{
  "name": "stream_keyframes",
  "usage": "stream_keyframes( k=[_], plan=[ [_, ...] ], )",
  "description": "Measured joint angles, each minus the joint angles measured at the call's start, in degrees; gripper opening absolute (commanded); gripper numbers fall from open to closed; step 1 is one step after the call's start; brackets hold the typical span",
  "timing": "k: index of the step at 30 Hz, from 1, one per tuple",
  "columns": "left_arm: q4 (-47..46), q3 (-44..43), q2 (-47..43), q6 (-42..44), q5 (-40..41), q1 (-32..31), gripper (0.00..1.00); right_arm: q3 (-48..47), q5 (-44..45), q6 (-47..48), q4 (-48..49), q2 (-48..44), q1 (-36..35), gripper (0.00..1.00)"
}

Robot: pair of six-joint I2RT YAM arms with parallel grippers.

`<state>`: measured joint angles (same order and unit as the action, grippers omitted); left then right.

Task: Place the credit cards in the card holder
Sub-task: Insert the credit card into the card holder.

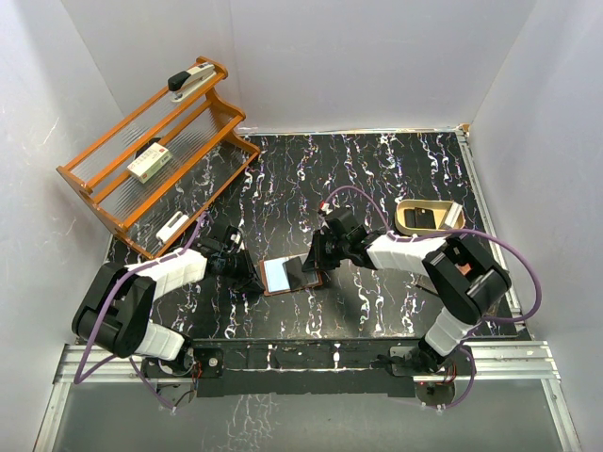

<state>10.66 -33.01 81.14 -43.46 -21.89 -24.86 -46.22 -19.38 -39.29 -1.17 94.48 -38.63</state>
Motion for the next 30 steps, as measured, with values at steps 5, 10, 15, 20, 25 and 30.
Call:
stream_keyframes(
  k=[5,10,15,20,25,30],
  plan=[
    [0.0,0.0,0.0,0.0,0.0,0.0,0.06,0.0,0.4,0.0,0.2,1.4,0.0,0.00],
    [0.0,0.0,0.0,0.2,0.0,0.0,0.06,-0.1,0.6,0.0,0.2,1.6,0.0,0.00],
    [0.0,0.0,0.0,0.2,0.0,0.0,0.06,-0.2,1.0,0.0,0.2,1.7,0.0,0.00],
    [0.0,0.0,0.0,0.4,0.0,0.0,0.06,-0.8,1.3,0.0,0.2,2.2,0.0,0.00],
    [0.0,0.0,0.0,0.4,0.0,0.0,0.05,-1.0,1.5,0.0,0.2,2.3,0.0,0.00],
    [0.0,0.0,0.0,0.4,0.0,0.0,0.05,-1.0,1.7,-0.3,0.3,2.3,0.0,0.00]
  ],
)
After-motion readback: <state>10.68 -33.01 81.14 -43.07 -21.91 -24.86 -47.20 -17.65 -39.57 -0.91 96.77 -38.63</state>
